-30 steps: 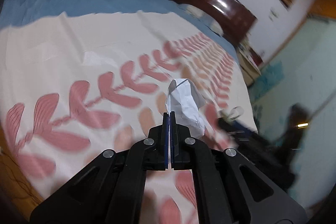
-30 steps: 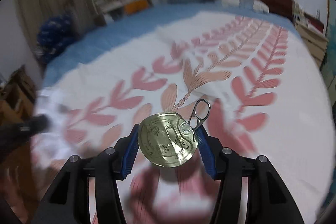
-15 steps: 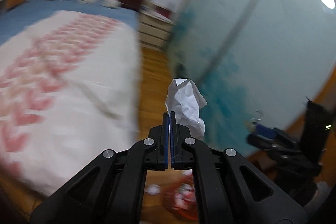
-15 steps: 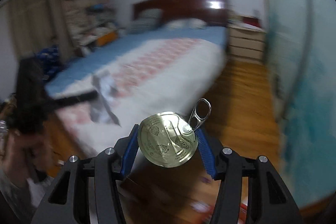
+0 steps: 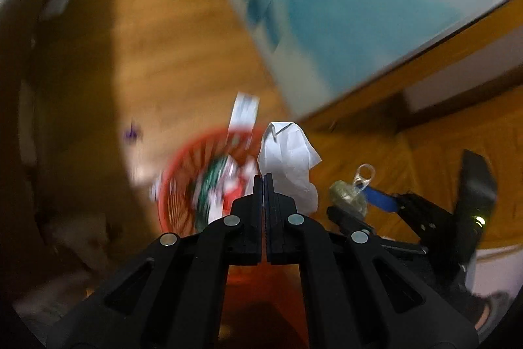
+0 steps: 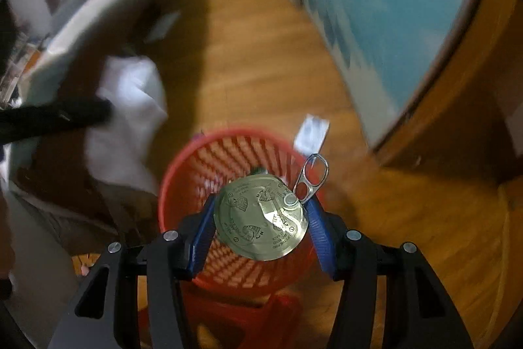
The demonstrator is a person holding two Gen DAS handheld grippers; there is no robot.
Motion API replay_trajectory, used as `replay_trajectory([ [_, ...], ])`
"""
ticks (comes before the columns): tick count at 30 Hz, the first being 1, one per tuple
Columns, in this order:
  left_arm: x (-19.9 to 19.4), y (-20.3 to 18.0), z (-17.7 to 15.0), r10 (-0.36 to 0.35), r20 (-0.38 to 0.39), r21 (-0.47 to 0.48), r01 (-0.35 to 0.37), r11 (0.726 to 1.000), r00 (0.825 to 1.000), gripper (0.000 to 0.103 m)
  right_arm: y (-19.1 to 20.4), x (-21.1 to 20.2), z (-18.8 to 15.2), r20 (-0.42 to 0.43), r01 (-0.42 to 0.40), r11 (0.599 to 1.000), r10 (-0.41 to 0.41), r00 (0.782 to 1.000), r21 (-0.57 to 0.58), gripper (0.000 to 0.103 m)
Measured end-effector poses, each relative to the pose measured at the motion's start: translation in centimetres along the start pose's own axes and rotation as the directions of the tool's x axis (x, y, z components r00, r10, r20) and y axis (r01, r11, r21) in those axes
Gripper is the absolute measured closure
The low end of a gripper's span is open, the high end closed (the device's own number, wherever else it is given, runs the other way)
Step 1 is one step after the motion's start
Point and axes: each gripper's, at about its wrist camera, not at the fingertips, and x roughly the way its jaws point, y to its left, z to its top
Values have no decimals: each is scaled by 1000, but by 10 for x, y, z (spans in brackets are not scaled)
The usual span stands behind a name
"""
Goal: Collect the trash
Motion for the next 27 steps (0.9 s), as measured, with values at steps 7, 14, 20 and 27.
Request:
replay_trajectory([
  [7,45,12,-1,69,-105,26,-67,997,992,102,4,31,-12,-43,-10,1000,11,999,15,49],
  [14,51,6,-6,86,-123,27,-83,996,989,102,11,41,5,-38,-16,1000,17,999,23,48],
  [20,28,8,1,127,-38,17,-127,992,991,28,11,21,9,19,14,1000,-14,1000,15,29],
  [27,-47,32,11,127,143,-39,-122,992,982,28,37,-15,30,104,-6,1000,3,995,31,22],
])
